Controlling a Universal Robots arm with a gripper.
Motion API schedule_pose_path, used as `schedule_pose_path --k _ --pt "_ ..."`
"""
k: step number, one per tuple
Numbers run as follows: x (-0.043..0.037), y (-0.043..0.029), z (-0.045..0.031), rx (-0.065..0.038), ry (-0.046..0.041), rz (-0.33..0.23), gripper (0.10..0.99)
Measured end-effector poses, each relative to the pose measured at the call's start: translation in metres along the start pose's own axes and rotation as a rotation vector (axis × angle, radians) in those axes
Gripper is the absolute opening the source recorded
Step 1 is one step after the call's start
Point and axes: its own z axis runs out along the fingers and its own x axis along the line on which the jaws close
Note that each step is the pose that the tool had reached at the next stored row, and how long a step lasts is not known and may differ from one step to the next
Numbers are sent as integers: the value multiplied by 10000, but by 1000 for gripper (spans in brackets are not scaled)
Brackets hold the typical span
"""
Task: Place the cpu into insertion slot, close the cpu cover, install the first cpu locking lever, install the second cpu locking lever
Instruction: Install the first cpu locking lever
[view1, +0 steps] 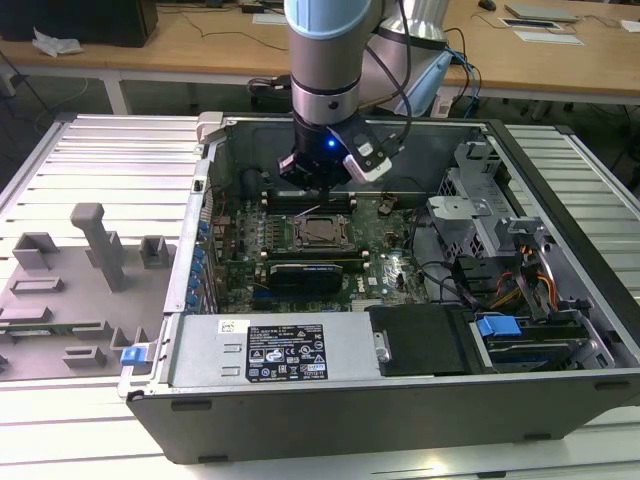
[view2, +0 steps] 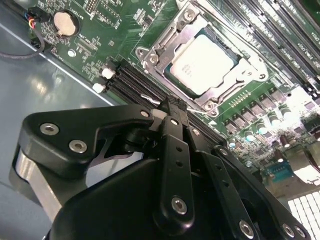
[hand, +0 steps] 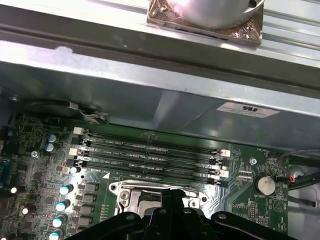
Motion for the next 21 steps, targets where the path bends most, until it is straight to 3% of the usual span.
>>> schedule_pose_path --k 5,10,11,14,17,21 --pt "-44 79 44 96 14 -8 106" --pt "-84 188 101 418 63 -33 106" --pt "-91 212 116 529 83 -41 106" --pt "-97 228 139 695 102 -56 106" --pt "-95 225 164 737 78 -65 106" --pt "-90 218 202 754 -19 -79 106"
